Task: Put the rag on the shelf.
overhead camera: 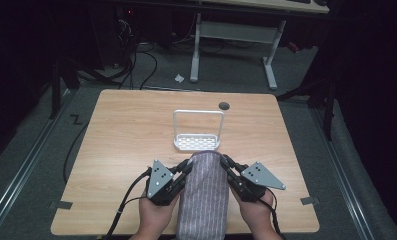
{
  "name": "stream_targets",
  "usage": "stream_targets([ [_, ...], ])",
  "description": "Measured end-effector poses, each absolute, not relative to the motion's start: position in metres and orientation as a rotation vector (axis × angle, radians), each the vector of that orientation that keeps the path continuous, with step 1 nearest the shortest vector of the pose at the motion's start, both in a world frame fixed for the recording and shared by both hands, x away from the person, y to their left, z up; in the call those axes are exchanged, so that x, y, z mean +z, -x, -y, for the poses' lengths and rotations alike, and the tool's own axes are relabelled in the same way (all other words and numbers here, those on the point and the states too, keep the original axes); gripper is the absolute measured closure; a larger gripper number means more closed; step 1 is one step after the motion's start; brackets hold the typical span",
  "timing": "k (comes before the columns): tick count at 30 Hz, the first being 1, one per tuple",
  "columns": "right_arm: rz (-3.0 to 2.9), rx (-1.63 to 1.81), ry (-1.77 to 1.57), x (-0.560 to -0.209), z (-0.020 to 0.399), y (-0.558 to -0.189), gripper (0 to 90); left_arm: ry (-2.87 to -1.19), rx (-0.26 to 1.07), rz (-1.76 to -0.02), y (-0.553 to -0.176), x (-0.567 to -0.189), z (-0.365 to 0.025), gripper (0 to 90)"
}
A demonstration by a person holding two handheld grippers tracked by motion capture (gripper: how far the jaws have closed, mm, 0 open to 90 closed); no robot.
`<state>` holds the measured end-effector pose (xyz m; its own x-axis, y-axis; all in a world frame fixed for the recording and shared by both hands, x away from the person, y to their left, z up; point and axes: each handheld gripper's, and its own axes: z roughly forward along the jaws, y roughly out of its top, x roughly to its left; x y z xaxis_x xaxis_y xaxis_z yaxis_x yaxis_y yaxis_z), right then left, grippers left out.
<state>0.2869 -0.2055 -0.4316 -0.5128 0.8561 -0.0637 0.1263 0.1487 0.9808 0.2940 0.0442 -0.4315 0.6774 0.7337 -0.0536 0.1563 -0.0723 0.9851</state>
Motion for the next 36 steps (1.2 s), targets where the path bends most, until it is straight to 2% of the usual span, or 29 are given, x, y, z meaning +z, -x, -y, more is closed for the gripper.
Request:
stream_targets([
  [21, -1.622, 1.505, -0.863, -0.358, 0.207, -0.309, 84.0, -1.518, 0.702, -0.669, -0.326, -0.361, -0.049, 82.2],
  [36, -1.568, 1.466, -0.881, -0.332, 0.206, -0.348, 84.4, -1.493, 0.771, -0.674, -0.369, -0.347, -0.044, 82.6],
])
